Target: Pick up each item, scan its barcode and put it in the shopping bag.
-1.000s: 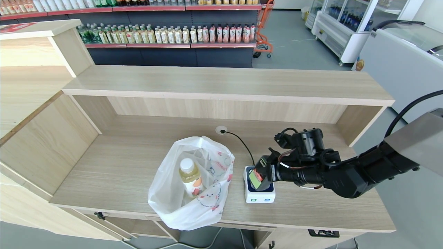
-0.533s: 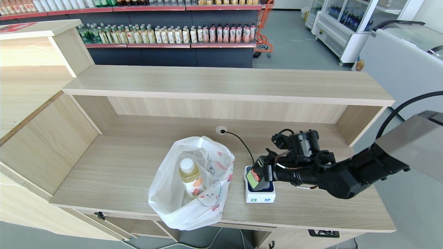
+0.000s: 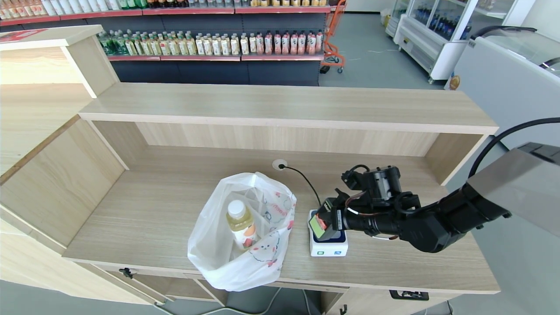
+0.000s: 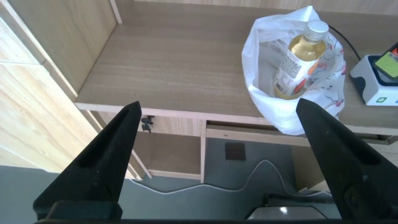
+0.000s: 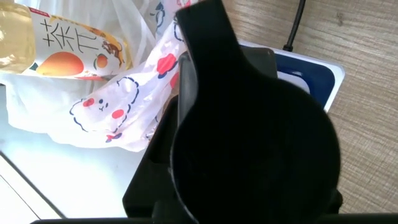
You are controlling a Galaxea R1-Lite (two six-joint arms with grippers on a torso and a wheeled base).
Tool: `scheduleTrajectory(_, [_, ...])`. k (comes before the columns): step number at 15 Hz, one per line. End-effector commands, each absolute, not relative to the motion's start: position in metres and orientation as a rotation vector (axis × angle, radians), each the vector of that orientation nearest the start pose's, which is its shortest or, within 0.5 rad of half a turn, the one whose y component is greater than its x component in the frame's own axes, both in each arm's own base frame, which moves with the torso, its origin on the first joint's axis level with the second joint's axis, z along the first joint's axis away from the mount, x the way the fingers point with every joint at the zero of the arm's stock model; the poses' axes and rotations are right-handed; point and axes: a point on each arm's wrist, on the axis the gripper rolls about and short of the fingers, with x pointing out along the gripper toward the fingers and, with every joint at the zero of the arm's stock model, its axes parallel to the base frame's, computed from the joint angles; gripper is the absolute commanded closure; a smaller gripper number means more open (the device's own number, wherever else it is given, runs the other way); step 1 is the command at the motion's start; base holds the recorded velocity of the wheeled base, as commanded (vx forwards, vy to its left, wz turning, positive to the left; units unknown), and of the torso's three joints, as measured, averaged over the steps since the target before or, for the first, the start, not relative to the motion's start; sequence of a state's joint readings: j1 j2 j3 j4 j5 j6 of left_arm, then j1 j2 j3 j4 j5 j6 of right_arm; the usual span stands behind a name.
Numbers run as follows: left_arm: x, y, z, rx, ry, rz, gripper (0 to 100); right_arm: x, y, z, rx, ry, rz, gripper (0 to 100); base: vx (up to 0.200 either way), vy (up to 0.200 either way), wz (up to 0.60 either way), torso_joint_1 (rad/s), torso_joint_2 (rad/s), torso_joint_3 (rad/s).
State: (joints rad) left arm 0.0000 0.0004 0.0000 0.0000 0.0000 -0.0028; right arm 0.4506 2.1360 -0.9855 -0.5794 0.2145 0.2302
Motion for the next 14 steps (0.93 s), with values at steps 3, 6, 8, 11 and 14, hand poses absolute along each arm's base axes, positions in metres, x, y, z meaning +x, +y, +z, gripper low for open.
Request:
scheduleTrajectory(3, [-0.023, 0.0, 0.075, -0.003, 0.0, 0.0, 0, 0.348, 0.174, 0.072, 0.148, 0.639, 0.577, 100, 0.0, 0.0, 0.0, 0.0, 0.0, 0.0])
scheduleTrajectory(6, [-0.023, 0.0, 0.075, -0.003, 0.0, 0.0, 0, 0.35, 0.175, 0.076, 0.149, 0.623, 0.581, 100, 0.0, 0.0, 0.0, 0.0, 0.0, 0.0])
scheduleTrajectory(8, [-0.023, 0.0, 0.075, -0.003, 0.0, 0.0, 0, 0.349, 0.173, 0.083, 0.149, 0.605, 0.578, 100, 0.0, 0.0, 0.0, 0.0, 0.0, 0.0])
scheduleTrajectory(11, [-0.023, 0.0, 0.075, -0.003, 0.0, 0.0, 0, 0.334, 0.16, 0.138, 0.143, 0.449, 0.511, 100, 0.0, 0.0, 0.0, 0.0, 0.0, 0.0])
scheduleTrajectory(14, [-0.023, 0.0, 0.075, -0.003, 0.0, 0.0, 0, 0.31, 0.121, 0.185, 0.006, 0.31, 0.443, 100, 0.0, 0.0, 0.0, 0.0, 0.0, 0.0])
